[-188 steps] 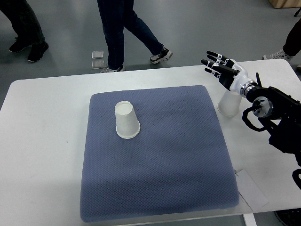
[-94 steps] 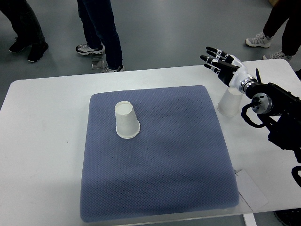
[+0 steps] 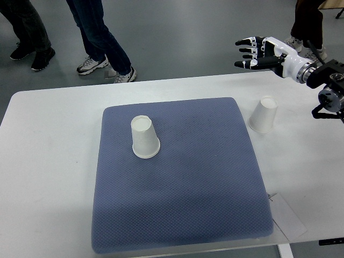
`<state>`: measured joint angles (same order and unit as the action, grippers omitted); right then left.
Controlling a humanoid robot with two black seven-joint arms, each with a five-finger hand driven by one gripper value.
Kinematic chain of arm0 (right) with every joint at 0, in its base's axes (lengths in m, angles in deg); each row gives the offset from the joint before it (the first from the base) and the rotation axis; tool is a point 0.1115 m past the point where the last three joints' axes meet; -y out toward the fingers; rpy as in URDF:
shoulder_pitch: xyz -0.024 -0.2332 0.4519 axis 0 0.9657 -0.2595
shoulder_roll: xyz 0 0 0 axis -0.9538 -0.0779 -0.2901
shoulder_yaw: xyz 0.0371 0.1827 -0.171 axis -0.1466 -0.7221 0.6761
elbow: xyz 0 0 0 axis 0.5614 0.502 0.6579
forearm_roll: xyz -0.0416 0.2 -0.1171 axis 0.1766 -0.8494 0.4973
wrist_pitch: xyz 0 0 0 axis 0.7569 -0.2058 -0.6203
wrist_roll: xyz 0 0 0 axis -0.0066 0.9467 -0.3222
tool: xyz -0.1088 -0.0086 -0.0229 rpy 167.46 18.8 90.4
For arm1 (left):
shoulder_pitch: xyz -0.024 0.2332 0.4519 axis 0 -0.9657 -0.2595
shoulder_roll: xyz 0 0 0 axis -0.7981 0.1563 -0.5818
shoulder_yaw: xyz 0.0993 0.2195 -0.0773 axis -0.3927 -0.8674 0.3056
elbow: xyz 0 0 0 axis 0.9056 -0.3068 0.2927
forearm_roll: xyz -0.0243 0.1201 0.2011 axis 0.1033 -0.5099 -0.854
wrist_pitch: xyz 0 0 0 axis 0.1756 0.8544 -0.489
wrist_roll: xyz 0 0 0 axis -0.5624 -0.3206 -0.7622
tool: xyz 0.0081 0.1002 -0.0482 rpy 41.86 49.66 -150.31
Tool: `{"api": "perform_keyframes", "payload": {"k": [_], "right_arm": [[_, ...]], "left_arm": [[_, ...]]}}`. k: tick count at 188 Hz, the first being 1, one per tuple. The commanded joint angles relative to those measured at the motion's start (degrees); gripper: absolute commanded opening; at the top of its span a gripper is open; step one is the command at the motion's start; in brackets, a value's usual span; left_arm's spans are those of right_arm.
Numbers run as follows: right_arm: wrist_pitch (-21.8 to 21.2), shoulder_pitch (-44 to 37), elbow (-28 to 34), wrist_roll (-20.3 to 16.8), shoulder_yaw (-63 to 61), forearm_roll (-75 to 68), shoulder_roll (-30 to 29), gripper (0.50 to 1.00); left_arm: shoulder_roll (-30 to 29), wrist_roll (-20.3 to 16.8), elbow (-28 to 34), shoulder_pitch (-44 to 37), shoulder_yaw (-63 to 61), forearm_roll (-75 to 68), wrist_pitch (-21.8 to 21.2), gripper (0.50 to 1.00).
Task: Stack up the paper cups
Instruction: 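Lower the right hand toward the white cup beside the cushion, then close the right hand's fingers around the white cup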
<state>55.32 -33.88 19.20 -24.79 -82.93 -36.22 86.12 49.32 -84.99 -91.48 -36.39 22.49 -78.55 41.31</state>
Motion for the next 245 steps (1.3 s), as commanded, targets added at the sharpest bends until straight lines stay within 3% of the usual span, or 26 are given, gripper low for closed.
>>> {"api": "perform_keyframes", "payload": {"k": [1, 44, 107, 170, 245], "right_arm": [[-0.4, -0.7, 3.7, 1.7, 1.8, 9.7, 2.5, 0.909], [0.7, -4.2, 7.0, 5.7, 13.6, 20.2, 6.5, 0.907], [8.9, -7.4, 6.2, 6.7, 26.3, 26.1, 6.6, 0.907], [9.2, -7.2, 2.9, 8.2, 29.0, 28.9, 6.7, 0.907], [14.5, -6.8, -2.4, 9.7, 33.1, 29.7, 5.8, 0.907]], "left_arm": [[0.0, 0.0, 0.0, 0.0, 0.0, 0.0, 0.0, 1.0], [0.0, 0.0, 0.0, 0.0, 0.0, 0.0, 0.0, 1.0], [0.0, 0.0, 0.0, 0.0, 0.0, 0.0, 0.0, 1.0], [0.0, 0.0, 0.0, 0.0, 0.0, 0.0, 0.0, 1.0], [0.0, 0.0, 0.0, 0.0, 0.0, 0.0, 0.0, 1.0]]}}
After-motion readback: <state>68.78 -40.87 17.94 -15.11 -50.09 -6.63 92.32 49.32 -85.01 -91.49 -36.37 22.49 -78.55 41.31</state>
